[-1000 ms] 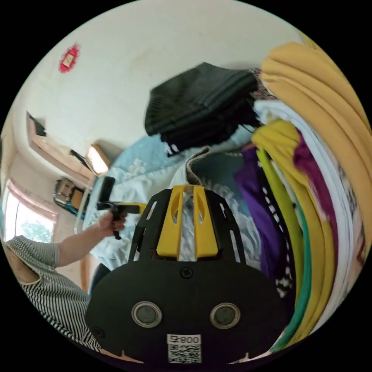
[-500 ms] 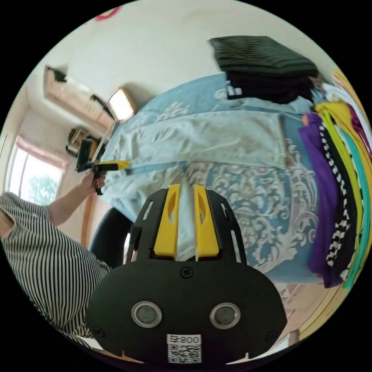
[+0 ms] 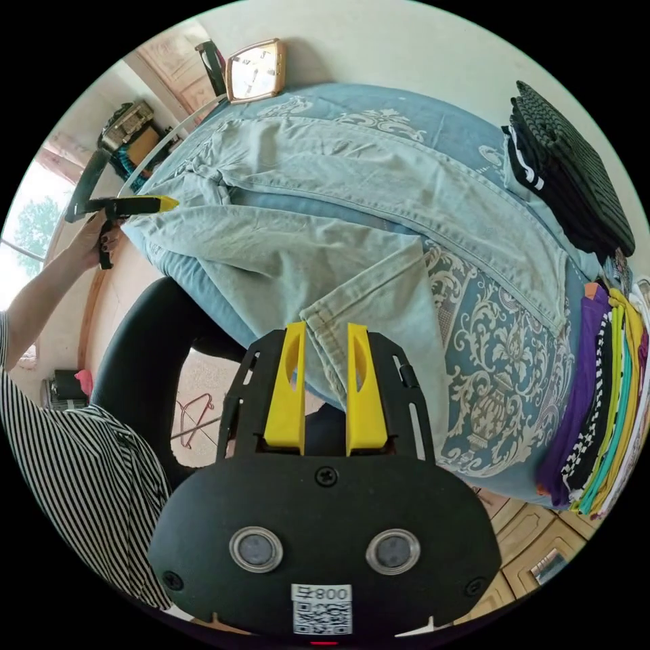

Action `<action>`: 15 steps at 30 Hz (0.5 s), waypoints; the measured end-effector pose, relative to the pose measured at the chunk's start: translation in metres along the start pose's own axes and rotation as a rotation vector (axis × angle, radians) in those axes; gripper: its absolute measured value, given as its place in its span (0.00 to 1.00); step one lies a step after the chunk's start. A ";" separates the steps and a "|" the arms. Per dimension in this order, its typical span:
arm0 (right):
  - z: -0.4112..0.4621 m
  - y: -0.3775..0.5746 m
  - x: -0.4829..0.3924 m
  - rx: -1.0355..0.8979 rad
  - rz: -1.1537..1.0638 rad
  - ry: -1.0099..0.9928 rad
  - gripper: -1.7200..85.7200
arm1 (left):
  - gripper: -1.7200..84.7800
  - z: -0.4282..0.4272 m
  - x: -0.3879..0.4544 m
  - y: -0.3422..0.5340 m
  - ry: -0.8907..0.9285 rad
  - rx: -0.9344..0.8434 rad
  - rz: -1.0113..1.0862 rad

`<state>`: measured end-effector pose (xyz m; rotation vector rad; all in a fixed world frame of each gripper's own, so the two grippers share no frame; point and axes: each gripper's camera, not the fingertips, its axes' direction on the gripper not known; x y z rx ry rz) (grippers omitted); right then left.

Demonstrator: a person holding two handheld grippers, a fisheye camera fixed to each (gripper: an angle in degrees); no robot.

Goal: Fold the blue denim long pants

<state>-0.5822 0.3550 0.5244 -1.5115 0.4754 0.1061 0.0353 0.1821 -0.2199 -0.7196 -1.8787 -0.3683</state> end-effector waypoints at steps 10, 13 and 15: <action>0.004 0.003 -0.014 -0.052 -0.025 0.030 0.11 | 0.06 0.041 0.017 0.004 -0.157 -0.230 0.197; -0.002 0.012 -0.012 -0.053 -0.032 0.043 0.09 | 0.05 0.028 0.011 0.015 -0.103 -0.186 0.162; -0.011 0.017 -0.008 -0.045 -0.028 0.038 0.08 | 0.04 0.017 0.007 0.021 -0.068 -0.151 0.142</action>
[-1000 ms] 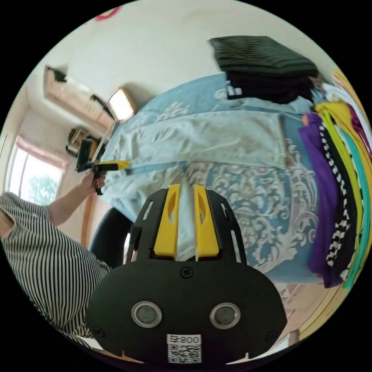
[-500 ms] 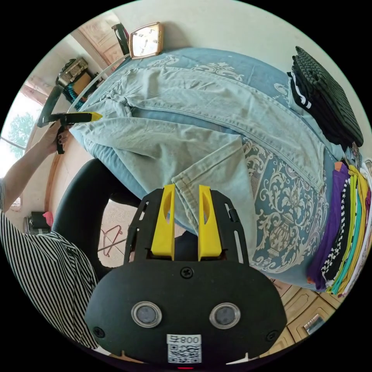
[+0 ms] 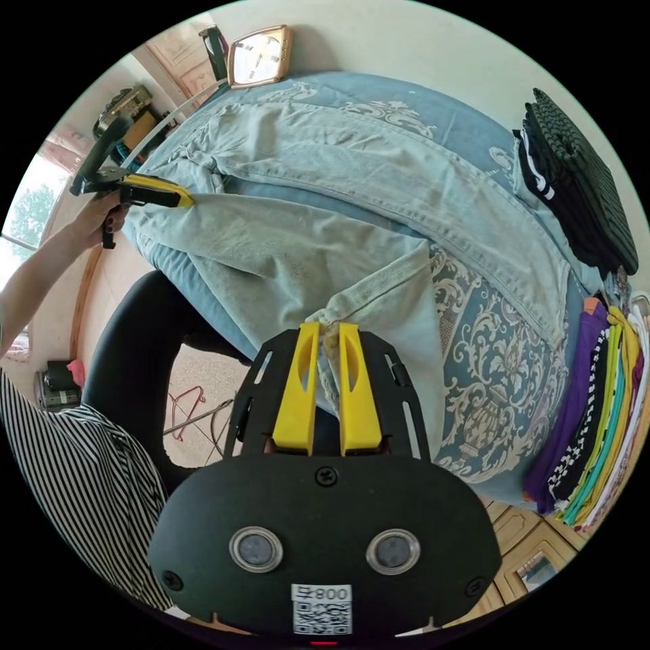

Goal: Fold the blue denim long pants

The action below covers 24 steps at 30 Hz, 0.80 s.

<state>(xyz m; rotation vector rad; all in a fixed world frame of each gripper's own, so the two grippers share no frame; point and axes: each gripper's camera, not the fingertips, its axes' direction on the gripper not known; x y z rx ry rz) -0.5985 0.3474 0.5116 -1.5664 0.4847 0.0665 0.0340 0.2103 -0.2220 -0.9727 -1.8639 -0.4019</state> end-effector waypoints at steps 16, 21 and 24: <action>-0.207 0.086 0.147 0.526 0.039 -0.069 0.06 | 0.03 -0.107 0.002 0.067 0.156 0.398 0.027; -0.154 0.126 0.167 0.378 0.035 -0.055 0.06 | 0.04 -0.053 0.021 0.080 0.212 0.213 0.042; -0.083 0.156 0.198 0.212 0.103 -0.170 0.07 | 0.04 0.003 0.030 0.084 0.207 0.015 0.029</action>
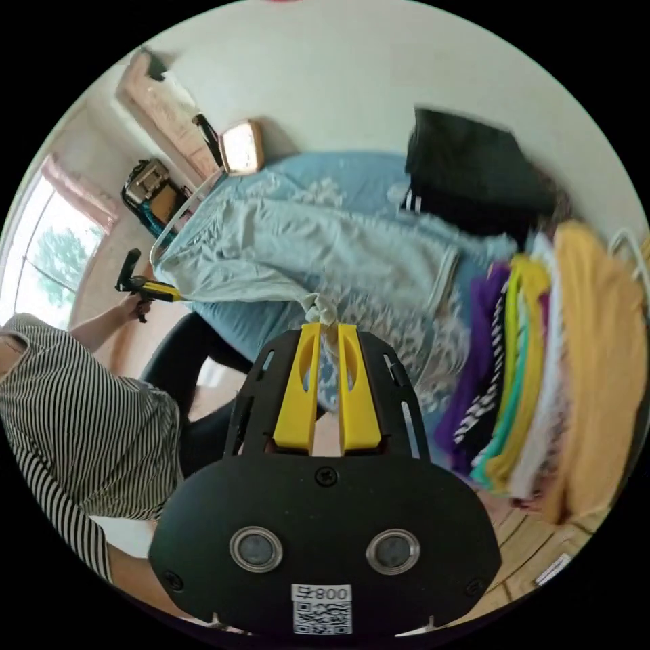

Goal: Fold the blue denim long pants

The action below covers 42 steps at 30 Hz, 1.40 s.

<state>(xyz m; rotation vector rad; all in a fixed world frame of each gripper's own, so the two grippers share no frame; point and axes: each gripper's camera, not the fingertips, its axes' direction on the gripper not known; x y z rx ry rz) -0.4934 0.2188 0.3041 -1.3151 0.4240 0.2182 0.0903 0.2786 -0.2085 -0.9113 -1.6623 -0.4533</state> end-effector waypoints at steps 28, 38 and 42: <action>0.171 0.111 0.131 -0.026 0.589 -0.185 0.09 | 0.05 0.062 0.056 -0.156 -0.107 -0.095 0.114; 0.076 0.080 0.081 0.170 0.157 0.003 0.05 | 0.03 0.037 0.085 -0.190 0.047 0.110 0.107; 0.126 0.076 0.122 -0.016 0.301 0.046 0.05 | 0.04 0.051 0.092 -0.206 0.005 0.057 0.080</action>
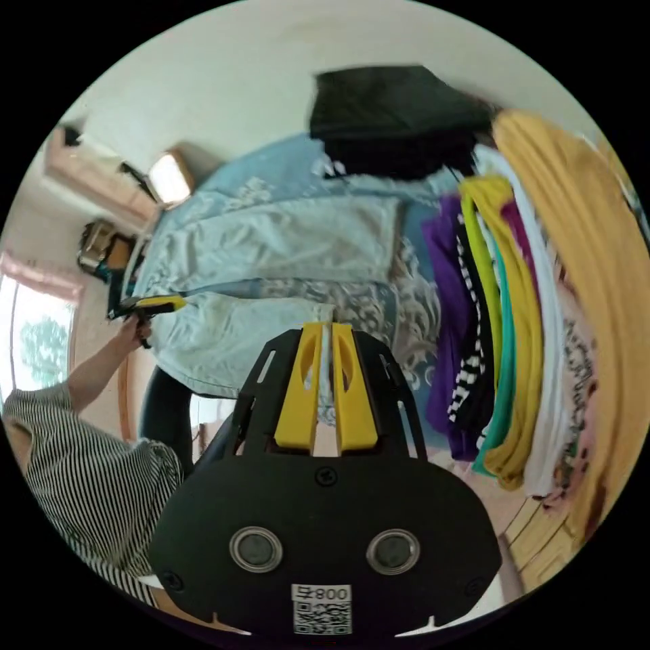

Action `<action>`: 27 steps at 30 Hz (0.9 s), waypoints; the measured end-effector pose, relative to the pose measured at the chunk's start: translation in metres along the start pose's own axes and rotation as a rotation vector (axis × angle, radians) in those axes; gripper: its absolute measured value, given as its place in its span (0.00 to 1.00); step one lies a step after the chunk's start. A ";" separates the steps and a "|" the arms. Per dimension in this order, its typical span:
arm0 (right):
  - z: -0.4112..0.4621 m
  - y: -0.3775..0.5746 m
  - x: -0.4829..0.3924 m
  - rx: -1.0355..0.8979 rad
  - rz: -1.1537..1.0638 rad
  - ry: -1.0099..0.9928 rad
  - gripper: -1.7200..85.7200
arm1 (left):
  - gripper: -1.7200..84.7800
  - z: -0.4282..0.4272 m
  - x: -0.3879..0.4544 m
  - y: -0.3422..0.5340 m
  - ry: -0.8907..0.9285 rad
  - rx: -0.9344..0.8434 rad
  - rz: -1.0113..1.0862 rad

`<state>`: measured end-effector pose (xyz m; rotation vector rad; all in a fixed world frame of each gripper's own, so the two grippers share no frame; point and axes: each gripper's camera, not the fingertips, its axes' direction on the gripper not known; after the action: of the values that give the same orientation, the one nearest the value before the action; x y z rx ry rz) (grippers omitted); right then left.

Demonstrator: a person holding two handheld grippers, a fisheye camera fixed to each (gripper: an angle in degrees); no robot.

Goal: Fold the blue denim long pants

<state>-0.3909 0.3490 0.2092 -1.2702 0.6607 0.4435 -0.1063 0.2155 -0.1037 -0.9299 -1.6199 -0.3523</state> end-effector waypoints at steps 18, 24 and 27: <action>0.078 0.064 0.018 -0.114 0.158 -0.148 0.06 | 0.03 0.015 0.029 -0.086 -0.260 -0.151 0.031; 0.045 0.064 0.001 -0.129 0.004 -0.071 0.03 | 0.03 -0.002 0.043 -0.101 -0.238 -0.068 0.018; 0.085 0.071 0.013 -0.244 0.073 -0.081 0.03 | 0.05 0.010 0.051 -0.112 -0.192 -0.082 0.012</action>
<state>-0.4088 0.4486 0.1621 -1.4530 0.5987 0.6481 -0.1947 0.1699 -0.0305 -1.0614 -1.7845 -0.3312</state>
